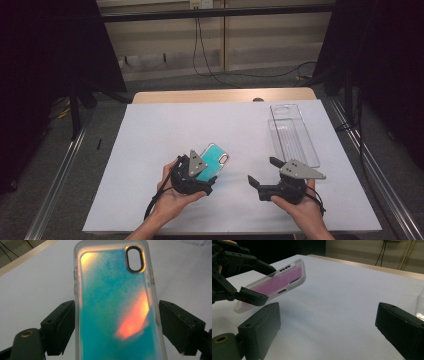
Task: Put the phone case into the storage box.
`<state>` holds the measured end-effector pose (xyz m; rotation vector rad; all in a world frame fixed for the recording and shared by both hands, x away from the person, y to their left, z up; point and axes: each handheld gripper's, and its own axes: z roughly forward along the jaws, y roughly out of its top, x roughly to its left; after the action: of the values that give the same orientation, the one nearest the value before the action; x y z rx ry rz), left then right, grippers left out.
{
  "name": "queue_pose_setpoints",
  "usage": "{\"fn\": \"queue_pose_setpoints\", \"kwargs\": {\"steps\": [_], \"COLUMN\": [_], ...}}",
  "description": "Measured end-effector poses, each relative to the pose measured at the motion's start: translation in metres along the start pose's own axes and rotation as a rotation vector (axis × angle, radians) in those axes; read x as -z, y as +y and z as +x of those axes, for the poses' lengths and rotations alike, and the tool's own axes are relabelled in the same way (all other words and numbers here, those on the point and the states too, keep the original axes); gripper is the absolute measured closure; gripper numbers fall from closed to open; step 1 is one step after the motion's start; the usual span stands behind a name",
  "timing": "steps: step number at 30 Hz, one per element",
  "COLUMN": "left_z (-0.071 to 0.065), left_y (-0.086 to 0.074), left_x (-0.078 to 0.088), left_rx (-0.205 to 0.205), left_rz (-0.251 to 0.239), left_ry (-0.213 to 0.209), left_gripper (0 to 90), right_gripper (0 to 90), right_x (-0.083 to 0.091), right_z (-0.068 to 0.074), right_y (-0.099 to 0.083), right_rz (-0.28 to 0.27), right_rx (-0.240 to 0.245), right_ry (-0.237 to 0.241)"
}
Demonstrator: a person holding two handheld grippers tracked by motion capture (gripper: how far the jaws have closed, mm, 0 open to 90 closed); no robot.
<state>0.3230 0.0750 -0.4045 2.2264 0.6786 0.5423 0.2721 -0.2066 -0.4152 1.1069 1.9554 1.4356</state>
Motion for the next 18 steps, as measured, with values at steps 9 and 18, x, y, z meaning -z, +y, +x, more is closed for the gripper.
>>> {"fn": "queue_pose_setpoints", "kwargs": {"steps": [9,18], "left_z": [-0.009,-0.011], "left_y": [0.007,0.011], "left_x": [-0.007,-0.018], "left_rx": [-0.022,-0.046], "left_rz": [-0.054,-0.096], "left_ry": [0.024,0.024], "left_gripper": [16.9,16.9], "right_gripper": [7.6,10.8], "right_x": [-0.010,-0.016], "right_z": [0.001,-0.002], "right_y": [0.009,0.016], "right_rz": [0.018,0.004], "right_rx": [-0.023,-0.049], "right_ry": [0.032,0.051]}}
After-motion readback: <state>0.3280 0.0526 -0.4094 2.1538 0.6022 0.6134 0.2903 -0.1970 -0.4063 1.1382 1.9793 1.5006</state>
